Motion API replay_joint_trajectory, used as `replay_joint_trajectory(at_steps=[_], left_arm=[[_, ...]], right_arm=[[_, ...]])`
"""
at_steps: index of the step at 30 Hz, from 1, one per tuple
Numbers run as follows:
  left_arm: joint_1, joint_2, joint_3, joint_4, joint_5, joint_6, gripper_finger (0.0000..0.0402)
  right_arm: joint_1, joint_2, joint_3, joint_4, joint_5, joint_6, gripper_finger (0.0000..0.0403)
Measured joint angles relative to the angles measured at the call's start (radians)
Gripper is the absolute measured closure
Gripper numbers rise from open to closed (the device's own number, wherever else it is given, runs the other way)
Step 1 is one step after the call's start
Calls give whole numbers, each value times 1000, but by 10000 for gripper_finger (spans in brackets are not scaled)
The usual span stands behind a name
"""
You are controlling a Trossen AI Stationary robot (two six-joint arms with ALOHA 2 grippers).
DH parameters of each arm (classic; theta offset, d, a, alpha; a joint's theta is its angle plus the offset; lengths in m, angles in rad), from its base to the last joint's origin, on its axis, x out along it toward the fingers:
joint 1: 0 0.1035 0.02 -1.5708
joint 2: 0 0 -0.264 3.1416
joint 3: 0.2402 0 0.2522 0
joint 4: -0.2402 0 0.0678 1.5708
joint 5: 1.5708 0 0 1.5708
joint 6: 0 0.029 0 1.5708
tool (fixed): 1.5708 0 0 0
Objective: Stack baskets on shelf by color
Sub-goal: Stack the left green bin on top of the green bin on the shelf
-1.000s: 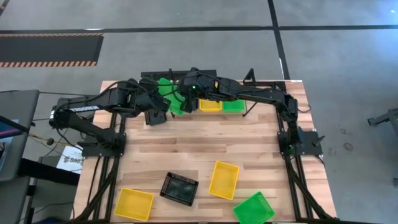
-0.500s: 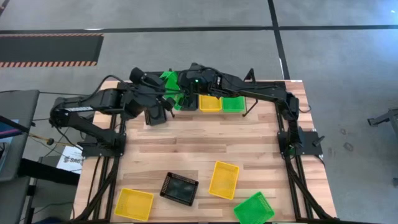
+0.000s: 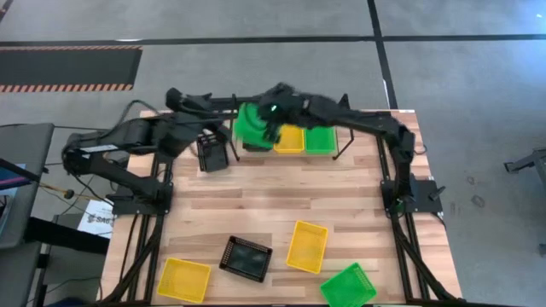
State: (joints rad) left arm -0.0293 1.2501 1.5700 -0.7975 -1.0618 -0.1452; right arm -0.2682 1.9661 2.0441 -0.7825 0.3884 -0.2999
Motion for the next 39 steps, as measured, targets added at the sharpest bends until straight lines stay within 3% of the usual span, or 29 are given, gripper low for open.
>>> replay_joint_trajectory(at_steps=[5, 10, 16, 22, 26, 33, 39], left_arm=[[-49, -84, 0, -32, 8, -86, 201], [-83, -127, 0, -153, 2, -226, 208], [-85, -108, -1, -323, 0, -408, 212], [-85, -74, -2, -387, -16, -461, 213], [-84, -56, -2, -389, -26, -445, 213], [-85, -50, -2, -394, -18, -451, 213], [-84, -51, -2, -394, -18, -451, 213]], right_arm=[[-103, -88, 1, -191, 57, 40, 402], [-200, -198, 2, -298, 57, 266, 402], [-274, -293, 2, -435, -3, 527, 402], [-319, -320, -27, -572, -34, 646, 403], [-344, -354, -157, -551, -121, 665, 403], [-349, -501, -538, -300, -239, 769, 403], [-355, -640, -765, -201, -275, 929, 403]])
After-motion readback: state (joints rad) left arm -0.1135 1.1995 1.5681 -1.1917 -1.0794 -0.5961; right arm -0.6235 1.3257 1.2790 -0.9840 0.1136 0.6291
